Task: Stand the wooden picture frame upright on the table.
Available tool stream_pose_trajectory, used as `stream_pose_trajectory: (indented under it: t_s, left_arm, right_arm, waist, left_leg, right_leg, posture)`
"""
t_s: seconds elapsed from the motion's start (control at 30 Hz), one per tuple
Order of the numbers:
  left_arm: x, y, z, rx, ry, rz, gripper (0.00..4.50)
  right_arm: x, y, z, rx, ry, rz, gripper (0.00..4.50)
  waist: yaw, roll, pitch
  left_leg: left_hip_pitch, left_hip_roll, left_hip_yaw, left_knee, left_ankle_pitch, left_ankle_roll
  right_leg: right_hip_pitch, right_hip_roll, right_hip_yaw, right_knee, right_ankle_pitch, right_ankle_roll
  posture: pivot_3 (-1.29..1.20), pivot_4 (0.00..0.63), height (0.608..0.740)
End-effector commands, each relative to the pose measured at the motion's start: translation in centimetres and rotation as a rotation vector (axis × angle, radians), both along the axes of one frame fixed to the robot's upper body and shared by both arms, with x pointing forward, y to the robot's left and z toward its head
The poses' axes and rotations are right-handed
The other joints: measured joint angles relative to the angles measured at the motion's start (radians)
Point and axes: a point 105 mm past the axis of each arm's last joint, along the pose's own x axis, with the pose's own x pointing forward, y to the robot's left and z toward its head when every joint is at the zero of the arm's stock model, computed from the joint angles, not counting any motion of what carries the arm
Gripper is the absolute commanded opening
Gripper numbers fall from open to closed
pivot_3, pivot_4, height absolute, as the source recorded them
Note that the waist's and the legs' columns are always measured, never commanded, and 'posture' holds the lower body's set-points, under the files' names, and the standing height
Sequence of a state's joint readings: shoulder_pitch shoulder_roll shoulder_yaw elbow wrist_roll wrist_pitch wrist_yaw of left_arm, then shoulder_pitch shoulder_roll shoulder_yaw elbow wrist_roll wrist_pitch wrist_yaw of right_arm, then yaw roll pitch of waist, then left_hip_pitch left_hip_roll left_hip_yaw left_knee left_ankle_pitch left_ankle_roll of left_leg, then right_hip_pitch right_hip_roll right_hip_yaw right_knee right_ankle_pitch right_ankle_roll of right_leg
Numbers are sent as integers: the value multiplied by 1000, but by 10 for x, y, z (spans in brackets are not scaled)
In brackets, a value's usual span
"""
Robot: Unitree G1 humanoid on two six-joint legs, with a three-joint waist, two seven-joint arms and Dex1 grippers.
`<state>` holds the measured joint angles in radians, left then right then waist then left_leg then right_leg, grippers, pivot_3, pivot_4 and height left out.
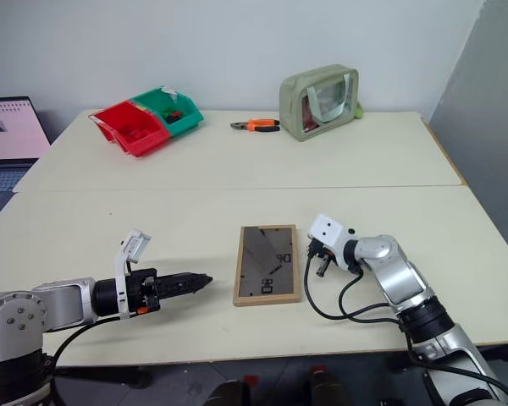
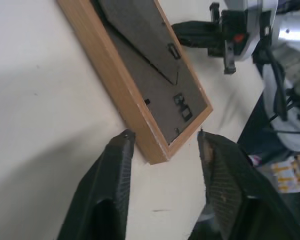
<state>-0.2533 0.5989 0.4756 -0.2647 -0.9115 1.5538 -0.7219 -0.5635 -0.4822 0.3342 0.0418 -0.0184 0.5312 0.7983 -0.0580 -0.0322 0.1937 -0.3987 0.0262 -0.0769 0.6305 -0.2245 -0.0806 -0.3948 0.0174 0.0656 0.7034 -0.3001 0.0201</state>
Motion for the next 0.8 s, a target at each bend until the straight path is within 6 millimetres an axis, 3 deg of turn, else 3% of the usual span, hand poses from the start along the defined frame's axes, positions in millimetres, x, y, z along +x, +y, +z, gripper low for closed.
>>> stream_pose_trajectory:
  t_s: [0.03,0.23,0.5,0.8]
  left_arm:
    - [0,1,-2,-84,55,24,3249]
    - [4,-4,-23,-122,137,43,4412]
    - [0,-36,-39,-160,174,-44,4460]
    - [2,-61,-47,-199,177,-43,4460]
  right_arm:
    - [-7,16,5,32,-22,35,0]
    - [-18,34,-3,43,4,68,0]
    - [-15,56,1,69,-10,69,0]
    - [-13,58,1,95,-7,22,0]
  waist:
    - [0,0,0]
    - [0,0,0]
    - [-5,0,0]
    - [8,0,-1]
  left_leg:
    - [0,1,0,0,0,0]
    - [0,1,-1,0,0,0]
    - [2,1,0,-1,0,0]
    - [4,0,-2,-1,0,0]
  right_leg:
    - [0,0,0,0,1,-2]
    - [0,-1,0,0,2,-3]
    - [1,0,0,0,2,-3]
    - [7,-2,0,-5,2,-2]
  posture:
    - [0,150,740]
    - [0,150,740]
    - [0,150,740]
    - [0,150,740]
